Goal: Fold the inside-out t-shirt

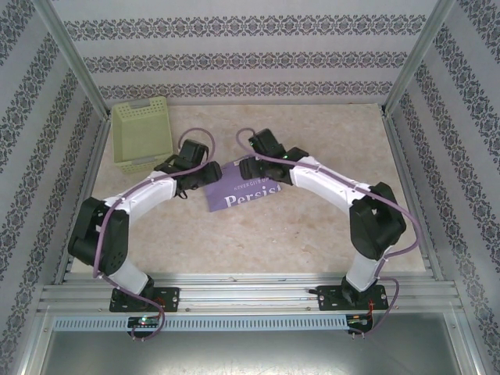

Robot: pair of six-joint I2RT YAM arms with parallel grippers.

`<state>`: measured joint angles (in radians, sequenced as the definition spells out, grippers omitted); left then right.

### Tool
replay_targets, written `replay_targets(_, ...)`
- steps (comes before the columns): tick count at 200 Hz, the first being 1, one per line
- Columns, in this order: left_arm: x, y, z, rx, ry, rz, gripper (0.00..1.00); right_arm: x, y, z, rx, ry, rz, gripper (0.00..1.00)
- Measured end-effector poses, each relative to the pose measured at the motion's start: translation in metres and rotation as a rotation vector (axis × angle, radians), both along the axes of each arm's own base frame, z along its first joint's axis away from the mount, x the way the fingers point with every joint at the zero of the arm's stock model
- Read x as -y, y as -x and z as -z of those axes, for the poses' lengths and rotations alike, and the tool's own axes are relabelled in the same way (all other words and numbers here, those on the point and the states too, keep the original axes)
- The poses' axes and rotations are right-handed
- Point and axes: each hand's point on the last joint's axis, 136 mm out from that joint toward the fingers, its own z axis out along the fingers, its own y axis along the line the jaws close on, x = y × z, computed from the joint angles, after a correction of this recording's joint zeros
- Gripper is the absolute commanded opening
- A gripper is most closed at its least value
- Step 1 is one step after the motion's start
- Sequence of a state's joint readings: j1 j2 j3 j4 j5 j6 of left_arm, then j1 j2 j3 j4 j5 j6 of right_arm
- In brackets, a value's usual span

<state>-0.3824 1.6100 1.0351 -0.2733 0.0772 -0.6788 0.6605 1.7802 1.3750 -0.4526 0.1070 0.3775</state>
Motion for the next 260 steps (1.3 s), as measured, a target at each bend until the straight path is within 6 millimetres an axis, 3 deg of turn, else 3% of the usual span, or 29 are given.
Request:
replay_targets(34,0.003,0.003,0.063,-0.130,-0.025,0.009,0.58,-0.004,0.001,0.058,-0.122,0.026,0.032,0.78)
replay_targets(47,0.002,0.002,0.073,-0.148,-0.029,0.007,0.58,0.004,-0.002,0.078,-0.162,0.045,0.065,0.78)
replay_targets(71,0.002,-0.005,0.063,-0.117,-0.002,0.009,0.67,0.019,-0.009,0.092,-0.194,0.050,0.114,0.81)
replay_targets(87,0.000,-0.005,0.053,-0.100,-0.006,0.016,0.75,0.025,-0.013,0.087,-0.184,0.051,0.129,0.87)
replay_targets(104,-0.004,-0.005,0.023,-0.040,0.004,0.016,0.77,0.028,-0.011,0.075,-0.153,0.078,0.127,0.92)
replay_targets(130,-0.022,0.004,-0.039,0.118,0.034,-0.020,0.83,0.007,0.004,0.054,-0.108,0.105,0.070,0.95)
replay_targets(142,-0.035,0.013,-0.058,0.177,0.035,-0.047,0.86,-0.007,0.008,0.048,-0.098,0.104,0.042,0.96)
replay_targets(161,-0.054,0.030,-0.068,0.230,0.024,-0.091,0.90,-0.022,0.010,0.048,-0.106,0.110,0.018,0.96)
replay_targets(179,-0.071,0.047,-0.067,0.259,-0.005,-0.130,0.96,-0.021,0.001,0.065,-0.136,0.124,0.029,0.95)
replay_targets(210,-0.095,0.072,-0.075,0.345,-0.045,-0.188,1.00,0.014,-0.016,0.103,-0.233,0.162,0.084,0.94)
replay_targets(234,-0.109,0.084,-0.092,0.440,-0.051,-0.229,1.00,0.061,-0.050,0.094,-0.244,0.165,0.169,0.93)
replay_targets(260,-0.116,0.092,-0.105,0.514,-0.050,-0.250,1.00,0.130,-0.095,0.083,-0.233,0.168,0.281,0.93)
